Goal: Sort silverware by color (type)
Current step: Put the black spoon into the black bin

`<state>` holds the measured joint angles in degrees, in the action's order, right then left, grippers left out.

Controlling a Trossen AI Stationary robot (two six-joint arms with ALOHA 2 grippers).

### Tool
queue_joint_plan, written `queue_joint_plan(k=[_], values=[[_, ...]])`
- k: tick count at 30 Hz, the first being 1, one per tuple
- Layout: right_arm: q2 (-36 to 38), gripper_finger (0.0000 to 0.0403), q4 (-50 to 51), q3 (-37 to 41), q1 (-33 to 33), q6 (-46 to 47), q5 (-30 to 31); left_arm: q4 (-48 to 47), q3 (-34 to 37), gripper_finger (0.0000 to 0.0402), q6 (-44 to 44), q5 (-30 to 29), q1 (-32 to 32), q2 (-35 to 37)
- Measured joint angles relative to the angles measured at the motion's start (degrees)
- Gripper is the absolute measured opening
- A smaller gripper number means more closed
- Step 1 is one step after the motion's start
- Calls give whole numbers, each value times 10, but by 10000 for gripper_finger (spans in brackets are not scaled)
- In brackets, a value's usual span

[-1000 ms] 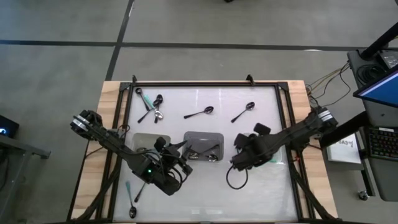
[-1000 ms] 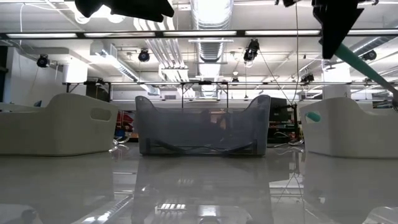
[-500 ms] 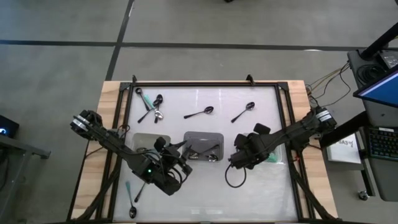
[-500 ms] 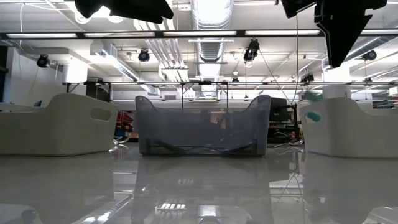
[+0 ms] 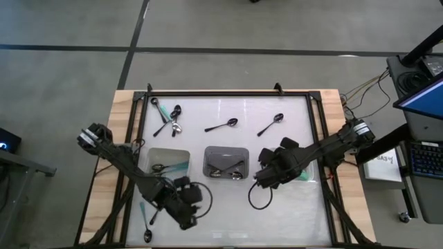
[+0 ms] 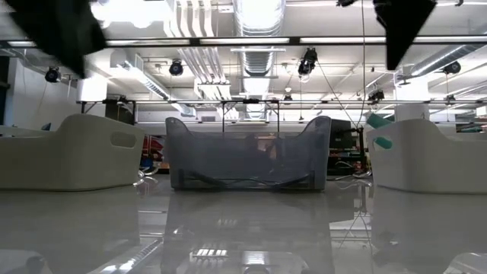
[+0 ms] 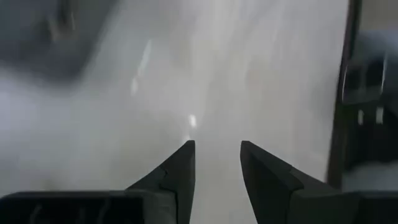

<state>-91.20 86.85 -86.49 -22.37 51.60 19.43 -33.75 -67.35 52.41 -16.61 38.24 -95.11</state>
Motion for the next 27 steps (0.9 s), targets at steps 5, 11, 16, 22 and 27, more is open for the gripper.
queue_joint_plan(k=[5, 11, 16, 22, 27], values=[[0, 170, -69, -16, -4, -32, 1, -141, 0, 109, 169, 48, 60, 0], [0, 170, -123, -26, -6, -78, 1, -215, 35, 109, 424, 54, 144, -6], [1, 165, -128, -37, -6, -82, 2, -214, 83, 109, 485, 83, 152, -19], [1, 164, -128, -48, -6, -82, 2, -212, 112, 109, 485, 89, 148, -20], [1, 158, -128, -50, -6, -84, 6, -191, 115, 109, 489, 81, 148, -20]])
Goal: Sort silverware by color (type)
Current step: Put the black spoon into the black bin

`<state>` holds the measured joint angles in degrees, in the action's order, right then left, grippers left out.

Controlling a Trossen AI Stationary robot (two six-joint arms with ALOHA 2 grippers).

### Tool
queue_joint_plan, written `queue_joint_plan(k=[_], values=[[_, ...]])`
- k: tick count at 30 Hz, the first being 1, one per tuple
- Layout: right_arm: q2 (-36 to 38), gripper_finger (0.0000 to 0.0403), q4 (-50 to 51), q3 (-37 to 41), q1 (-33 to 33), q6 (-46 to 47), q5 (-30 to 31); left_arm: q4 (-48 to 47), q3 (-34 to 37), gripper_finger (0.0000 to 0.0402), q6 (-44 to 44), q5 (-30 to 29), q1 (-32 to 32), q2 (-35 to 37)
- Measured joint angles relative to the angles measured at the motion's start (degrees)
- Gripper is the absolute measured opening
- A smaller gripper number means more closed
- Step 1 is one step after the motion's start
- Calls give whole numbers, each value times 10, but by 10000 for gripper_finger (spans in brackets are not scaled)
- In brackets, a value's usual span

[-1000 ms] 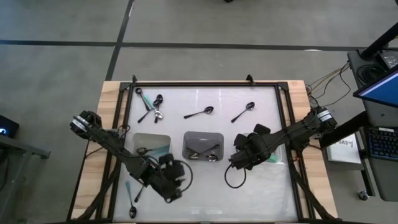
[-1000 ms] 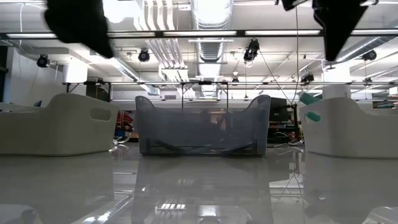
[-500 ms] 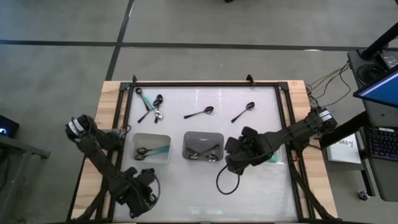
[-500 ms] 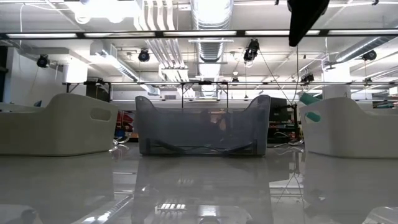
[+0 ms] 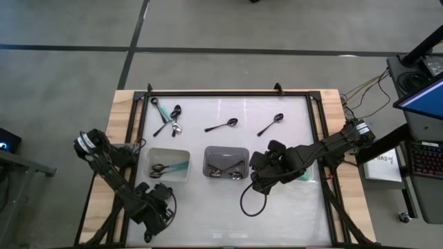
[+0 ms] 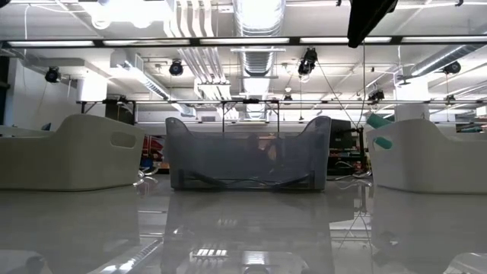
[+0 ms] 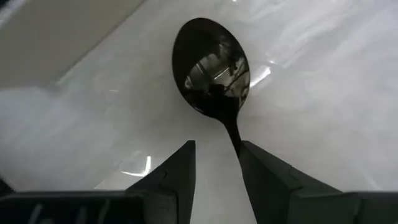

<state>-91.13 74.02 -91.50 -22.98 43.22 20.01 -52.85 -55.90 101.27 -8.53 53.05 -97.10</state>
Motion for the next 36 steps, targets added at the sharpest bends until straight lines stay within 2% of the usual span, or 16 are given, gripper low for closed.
queue_joint_plan(k=[12, 26, 36], values=[[0, 153, 0, 0, 0, 0, 10, 16, 2, 109, 14, -42, -1, 0], [0, 148, -1, 0, 0, 0, 10, 44, 2, 108, 13, -60, -3, -6], [0, 148, -7, 0, 0, 0, 11, 64, 2, 69, 5, -59, -5, -51]])
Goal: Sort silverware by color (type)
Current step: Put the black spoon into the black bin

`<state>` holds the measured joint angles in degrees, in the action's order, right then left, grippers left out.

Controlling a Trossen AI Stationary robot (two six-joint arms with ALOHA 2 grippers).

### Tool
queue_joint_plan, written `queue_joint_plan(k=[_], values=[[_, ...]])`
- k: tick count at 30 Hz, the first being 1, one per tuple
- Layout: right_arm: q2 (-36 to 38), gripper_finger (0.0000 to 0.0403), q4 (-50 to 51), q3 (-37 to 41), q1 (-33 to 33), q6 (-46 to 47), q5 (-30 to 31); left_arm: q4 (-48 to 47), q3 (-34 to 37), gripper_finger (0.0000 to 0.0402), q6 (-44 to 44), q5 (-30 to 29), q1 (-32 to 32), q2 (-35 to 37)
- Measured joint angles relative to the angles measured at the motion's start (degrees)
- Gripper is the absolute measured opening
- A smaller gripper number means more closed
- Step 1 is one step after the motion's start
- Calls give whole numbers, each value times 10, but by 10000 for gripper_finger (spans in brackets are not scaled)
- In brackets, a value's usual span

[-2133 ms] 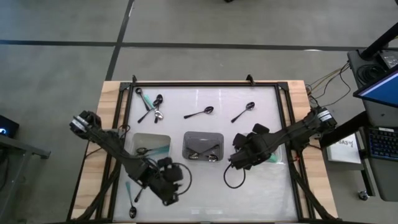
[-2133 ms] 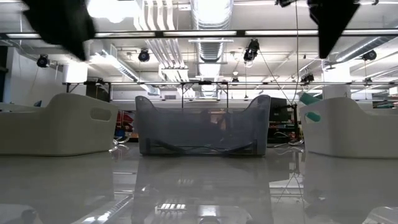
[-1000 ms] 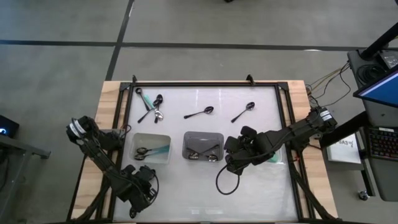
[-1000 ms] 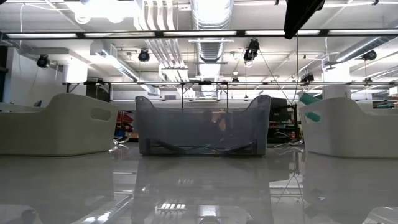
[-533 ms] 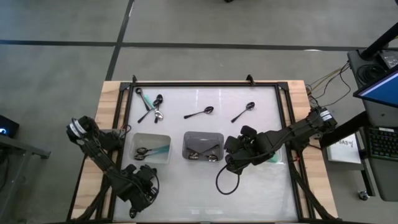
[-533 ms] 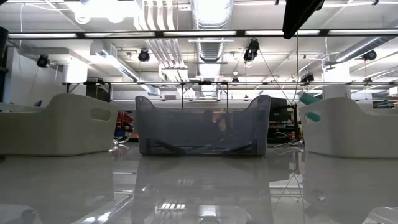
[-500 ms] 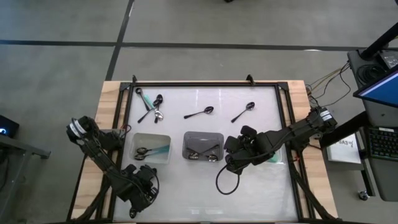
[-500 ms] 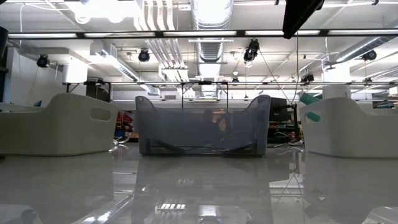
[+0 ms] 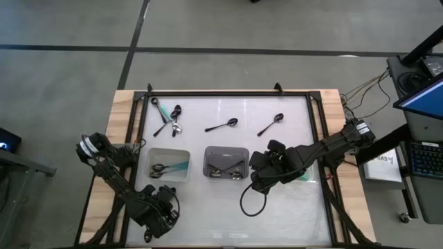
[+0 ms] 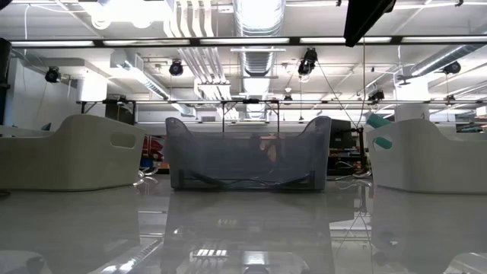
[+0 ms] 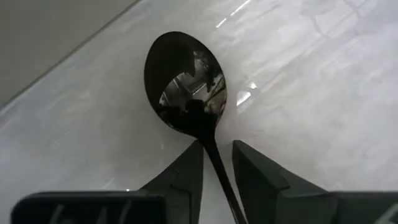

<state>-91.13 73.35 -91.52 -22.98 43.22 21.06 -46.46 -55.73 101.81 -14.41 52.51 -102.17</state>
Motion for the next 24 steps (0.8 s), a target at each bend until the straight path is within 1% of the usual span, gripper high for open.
queue_joint_plan(k=[3, 6, 12, 14, 16, 18, 21, 24], values=[[0, 148, 0, 0, 0, 0, 0, 8, 0, 41, -16, -3, -1, 4], [0, 148, -2, 0, 0, -5, 0, 10, -7, 10, -40, -23, 0, 11], [0, 148, -4, 0, 0, -8, 0, 9, -43, 4, -90, -61, -6, 27], [0, 148, -4, 0, 0, -9, 0, 8, -65, 3, -129, -65, -9, 26], [0, 148, -4, 0, 0, -14, 1, 5, -93, 3, -180, -88, -17, 26], [0, 148, -5, 0, 0, -19, 6, 1, -123, 2, -236, -128, -29, 27], [0, 148, -8, 0, 0, -24, 32, -18, -166, 2, -329, -192, -54, 27], [0, 148, -9, 0, 0, -34, 47, -28, -203, 1, -421, -237, -100, 27]])
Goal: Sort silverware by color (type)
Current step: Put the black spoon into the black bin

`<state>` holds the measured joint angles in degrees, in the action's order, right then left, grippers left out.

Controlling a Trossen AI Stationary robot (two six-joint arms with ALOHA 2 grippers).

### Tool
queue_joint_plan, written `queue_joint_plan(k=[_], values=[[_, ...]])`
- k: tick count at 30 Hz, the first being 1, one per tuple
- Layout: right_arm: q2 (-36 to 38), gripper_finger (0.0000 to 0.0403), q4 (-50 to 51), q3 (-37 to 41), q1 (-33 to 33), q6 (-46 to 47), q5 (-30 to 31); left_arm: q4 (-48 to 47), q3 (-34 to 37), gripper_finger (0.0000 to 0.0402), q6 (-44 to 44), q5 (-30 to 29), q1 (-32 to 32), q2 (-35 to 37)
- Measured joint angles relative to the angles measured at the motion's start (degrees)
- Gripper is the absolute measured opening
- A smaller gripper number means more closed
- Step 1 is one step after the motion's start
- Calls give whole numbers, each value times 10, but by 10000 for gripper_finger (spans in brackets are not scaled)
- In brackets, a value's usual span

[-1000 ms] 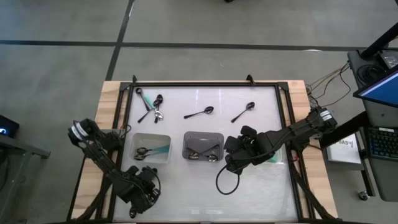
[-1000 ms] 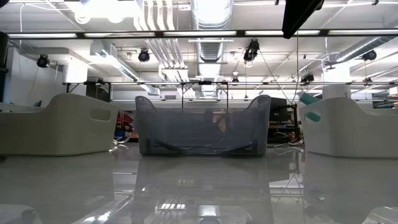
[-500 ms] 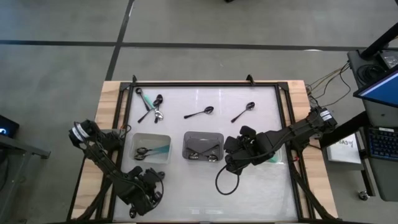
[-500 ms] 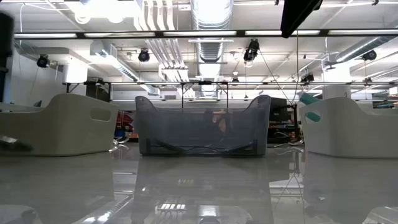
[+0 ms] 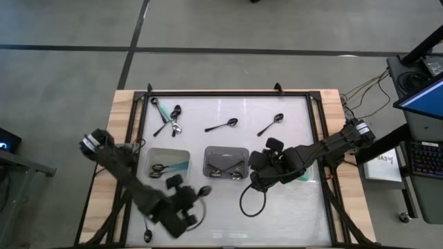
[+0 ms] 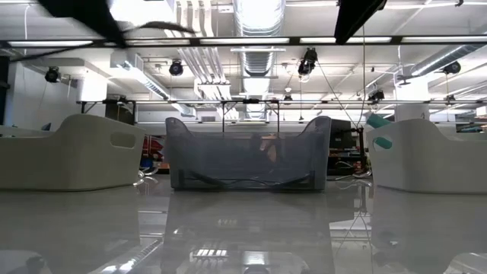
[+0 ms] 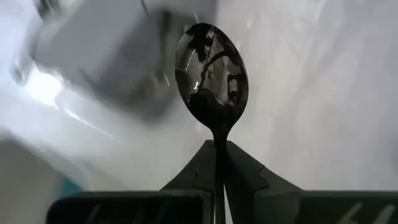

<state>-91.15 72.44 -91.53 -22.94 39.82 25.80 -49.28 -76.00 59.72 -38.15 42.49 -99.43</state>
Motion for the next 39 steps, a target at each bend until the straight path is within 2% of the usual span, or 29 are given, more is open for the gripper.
queue_joint_plan(k=[7, 12, 15, 18, 28, 39], values=[[0, 148, -3, 0, 1, -1, 3, 44, -42, 1, -228, -9, -139, 0], [0, 148, -4, 0, 1, -3, 3, 190, -24, 0, -398, 25, -212, 0], [0, 148, -3, 0, 1, -4, 3, 258, -10, 0, -452, 61, -239, -9], [0, 148, -4, 0, 1, -5, 3, 282, 0, 0, -498, 62, -256, -22], [0, 148, -8, 0, 1, -8, 3, 290, 25, 4, -475, 77, -280, -61], [0, 148, -8, 0, 1, -8, 3, 285, 17, 61, -488, 81, -280, -70]])
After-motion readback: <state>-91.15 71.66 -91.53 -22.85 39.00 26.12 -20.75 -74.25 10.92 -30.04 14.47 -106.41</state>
